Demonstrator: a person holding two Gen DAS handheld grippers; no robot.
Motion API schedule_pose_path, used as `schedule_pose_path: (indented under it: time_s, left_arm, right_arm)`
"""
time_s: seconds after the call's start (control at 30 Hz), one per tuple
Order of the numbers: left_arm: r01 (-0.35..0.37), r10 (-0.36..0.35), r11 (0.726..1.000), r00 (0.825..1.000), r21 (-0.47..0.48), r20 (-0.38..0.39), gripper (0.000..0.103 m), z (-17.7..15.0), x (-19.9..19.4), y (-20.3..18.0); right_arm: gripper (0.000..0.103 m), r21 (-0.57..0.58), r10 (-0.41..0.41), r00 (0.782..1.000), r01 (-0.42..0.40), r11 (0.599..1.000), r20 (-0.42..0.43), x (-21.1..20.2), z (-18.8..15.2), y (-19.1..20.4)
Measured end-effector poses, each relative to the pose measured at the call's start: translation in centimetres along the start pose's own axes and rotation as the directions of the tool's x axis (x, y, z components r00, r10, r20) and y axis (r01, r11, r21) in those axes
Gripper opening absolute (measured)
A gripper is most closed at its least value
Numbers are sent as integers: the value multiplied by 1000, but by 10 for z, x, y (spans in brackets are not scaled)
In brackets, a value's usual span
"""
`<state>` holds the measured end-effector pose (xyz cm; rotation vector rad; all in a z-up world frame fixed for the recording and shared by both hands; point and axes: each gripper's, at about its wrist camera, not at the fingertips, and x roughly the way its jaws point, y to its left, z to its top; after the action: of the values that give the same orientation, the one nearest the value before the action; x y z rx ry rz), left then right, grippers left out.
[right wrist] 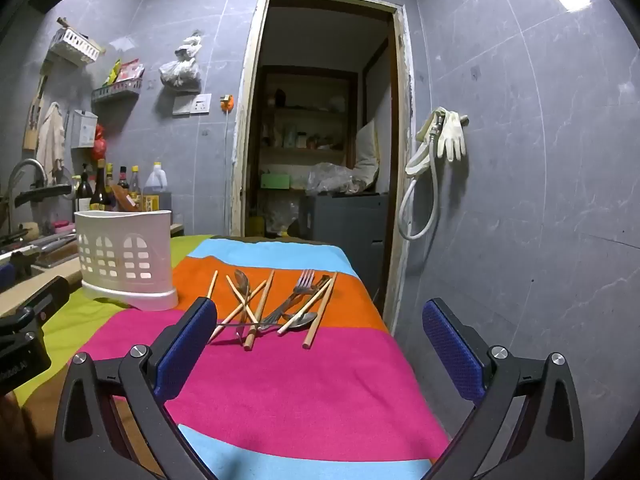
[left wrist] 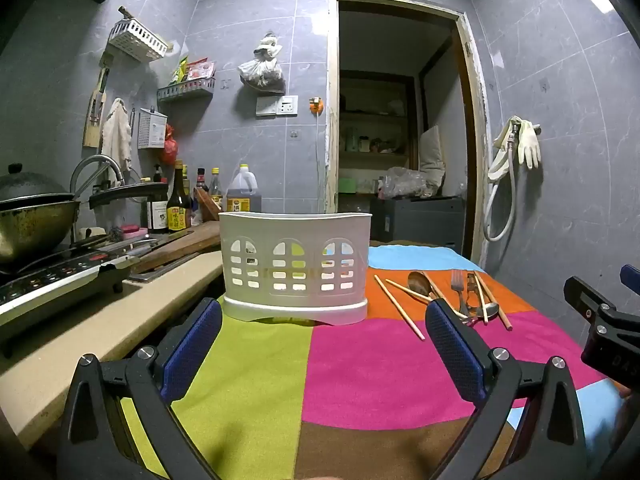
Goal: Organize utensils
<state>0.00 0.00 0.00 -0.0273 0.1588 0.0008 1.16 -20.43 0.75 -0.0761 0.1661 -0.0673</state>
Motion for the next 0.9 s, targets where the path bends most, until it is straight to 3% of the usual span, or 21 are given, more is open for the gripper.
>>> schedule_pose_path:
  time_s: [0.9]
  left_arm:
    - [-4, 4, 1000, 1000, 5, -3, 100, 0, 0, 0]
  right_arm:
    - [103, -1, -2, 1000, 2, 1000, -14, 5, -3, 6]
